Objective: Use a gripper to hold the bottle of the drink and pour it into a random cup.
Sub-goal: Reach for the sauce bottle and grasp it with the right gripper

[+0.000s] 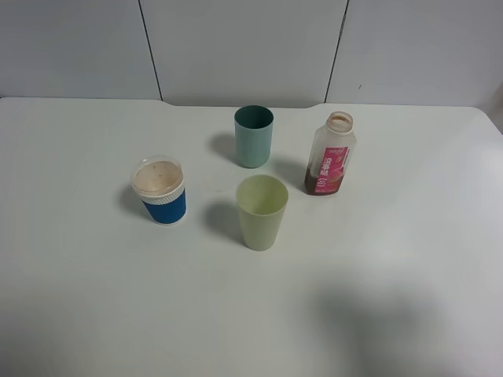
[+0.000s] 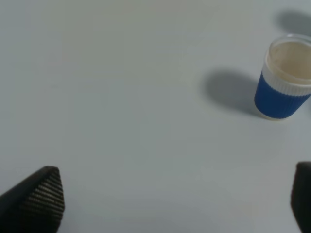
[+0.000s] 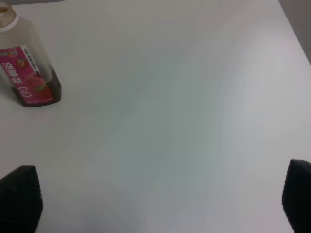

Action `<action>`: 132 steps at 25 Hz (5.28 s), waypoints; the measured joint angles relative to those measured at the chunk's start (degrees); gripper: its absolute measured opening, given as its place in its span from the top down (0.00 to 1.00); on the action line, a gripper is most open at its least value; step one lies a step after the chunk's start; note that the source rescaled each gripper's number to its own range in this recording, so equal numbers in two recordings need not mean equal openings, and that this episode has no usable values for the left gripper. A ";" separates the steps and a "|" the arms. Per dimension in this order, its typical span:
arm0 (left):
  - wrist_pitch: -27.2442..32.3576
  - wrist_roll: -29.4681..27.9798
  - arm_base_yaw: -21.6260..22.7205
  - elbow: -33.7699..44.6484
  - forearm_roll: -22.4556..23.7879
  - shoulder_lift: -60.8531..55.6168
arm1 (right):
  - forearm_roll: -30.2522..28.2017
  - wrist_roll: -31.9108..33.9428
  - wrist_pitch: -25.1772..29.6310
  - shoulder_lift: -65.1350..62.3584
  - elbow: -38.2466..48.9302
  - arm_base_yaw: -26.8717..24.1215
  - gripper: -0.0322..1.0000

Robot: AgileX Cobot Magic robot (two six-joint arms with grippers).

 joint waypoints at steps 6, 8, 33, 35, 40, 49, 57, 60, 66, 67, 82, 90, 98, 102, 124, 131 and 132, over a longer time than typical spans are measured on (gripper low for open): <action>0.00 0.00 0.00 0.00 0.00 0.00 | 0.00 0.00 0.00 0.00 0.00 0.00 0.00; 0.00 0.00 0.00 0.00 0.00 0.00 | 0.00 0.00 0.00 0.00 0.00 0.00 0.00; 0.00 0.00 0.00 0.00 0.00 0.00 | 0.00 0.00 0.00 0.00 0.00 0.00 0.00; 0.00 0.00 0.00 0.00 0.00 0.00 | 0.00 0.00 0.00 0.00 0.00 0.00 0.00; 0.00 0.00 0.00 0.00 0.00 0.00 | 0.00 0.00 0.00 0.00 0.00 0.00 0.00; 0.00 0.00 0.00 0.00 0.00 0.00 | 0.00 0.00 0.00 0.00 0.00 0.00 0.00; 0.00 0.00 0.00 0.00 0.00 0.00 | 0.00 0.00 0.00 0.00 0.00 0.00 0.00; 0.00 0.00 0.00 0.00 0.00 0.00 | 0.00 0.00 0.00 0.00 0.00 0.00 0.00; 0.00 0.00 0.00 0.00 0.00 0.00 | 0.00 0.00 0.00 0.00 0.00 0.00 0.00; 0.00 0.00 0.00 0.00 0.00 0.00 | 0.00 0.00 0.00 0.00 0.00 0.00 0.00; 0.00 0.00 0.00 0.00 0.00 0.00 | 0.00 0.06 0.00 0.00 0.00 0.00 0.00; 0.00 0.00 0.00 0.00 0.00 0.00 | 0.00 0.29 0.00 0.00 0.00 0.00 0.00; 0.00 0.00 0.00 0.00 0.00 0.00 | 0.00 0.30 -0.93 2.99 -0.63 0.00 0.00; 0.00 0.00 0.00 0.00 0.00 0.00 | -1.07 0.30 -6.07 8.74 -3.74 0.00 0.00; 0.00 0.00 0.00 0.00 0.00 0.00 | -14.62 9.59 -30.45 46.96 -7.52 0.00 0.00; 0.00 0.00 0.00 0.00 0.00 0.00 | -33.66 30.78 -35.44 53.66 -7.52 1.93 0.00; 0.00 0.00 0.00 0.00 0.00 0.00 | -36.02 33.69 -35.96 54.11 -7.52 2.57 0.00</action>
